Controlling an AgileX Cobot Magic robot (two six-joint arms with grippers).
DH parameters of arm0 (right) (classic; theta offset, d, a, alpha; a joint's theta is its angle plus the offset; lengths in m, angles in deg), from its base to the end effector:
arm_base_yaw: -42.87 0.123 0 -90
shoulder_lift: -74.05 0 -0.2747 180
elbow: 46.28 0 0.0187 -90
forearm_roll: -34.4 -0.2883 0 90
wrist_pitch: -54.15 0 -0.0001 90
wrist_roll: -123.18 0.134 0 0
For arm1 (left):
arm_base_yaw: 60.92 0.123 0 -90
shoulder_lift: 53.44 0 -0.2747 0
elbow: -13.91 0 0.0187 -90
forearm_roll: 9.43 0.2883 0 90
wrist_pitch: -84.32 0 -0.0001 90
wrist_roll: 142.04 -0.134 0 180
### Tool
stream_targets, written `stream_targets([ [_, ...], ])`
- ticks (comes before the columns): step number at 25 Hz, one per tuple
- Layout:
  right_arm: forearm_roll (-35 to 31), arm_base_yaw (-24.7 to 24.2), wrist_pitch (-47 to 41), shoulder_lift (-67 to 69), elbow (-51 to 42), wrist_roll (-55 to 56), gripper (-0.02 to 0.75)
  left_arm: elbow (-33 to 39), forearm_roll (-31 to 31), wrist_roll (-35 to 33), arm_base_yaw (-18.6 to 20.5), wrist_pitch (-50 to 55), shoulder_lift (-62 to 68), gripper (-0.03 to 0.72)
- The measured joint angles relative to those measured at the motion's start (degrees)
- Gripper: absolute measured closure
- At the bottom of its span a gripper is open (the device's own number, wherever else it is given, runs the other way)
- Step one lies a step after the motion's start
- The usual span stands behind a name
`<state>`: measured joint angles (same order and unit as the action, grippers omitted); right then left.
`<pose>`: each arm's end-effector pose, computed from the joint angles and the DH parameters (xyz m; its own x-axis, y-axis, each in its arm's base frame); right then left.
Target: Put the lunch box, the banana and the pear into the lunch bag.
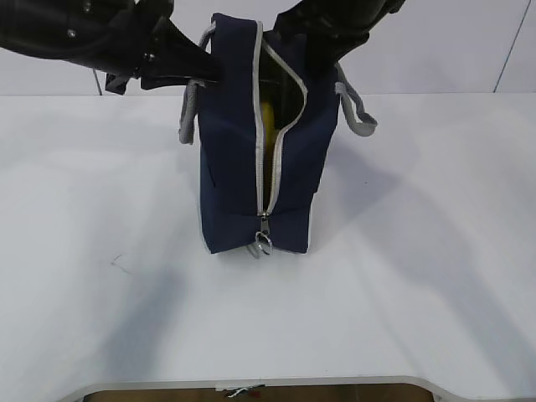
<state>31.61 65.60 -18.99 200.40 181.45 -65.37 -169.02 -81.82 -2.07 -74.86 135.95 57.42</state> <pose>0.4634 0.2009 0.3015 -0.7503 -0.4602 -0.4747 -0.5120 0.8587 -0.0231 0.4098 -0.2050 0.2529 -0.8427 -0.0571 -0.5353 0.4312 0.5238 -0.7347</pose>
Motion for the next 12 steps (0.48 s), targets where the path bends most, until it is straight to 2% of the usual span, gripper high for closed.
stream_targets([
  [8, -0.58, 0.00, 1.65, 3.36, 0.00, 0.06, 0.718, 0.00, -0.30, 0.00, 0.00, -1.29, 2.57, 0.687],
  [10, -0.71, 0.00, 1.65, 3.36, 0.00, 0.15, 0.683, 0.00, -0.40, 0.00, 0.00, -1.39, 2.69, 0.685],
  [12, -0.83, 0.00, 1.65, 3.36, 0.00, 0.15, 0.605, -0.04, -0.62, 0.00, 0.00, -1.39, 2.88, 0.664],
])
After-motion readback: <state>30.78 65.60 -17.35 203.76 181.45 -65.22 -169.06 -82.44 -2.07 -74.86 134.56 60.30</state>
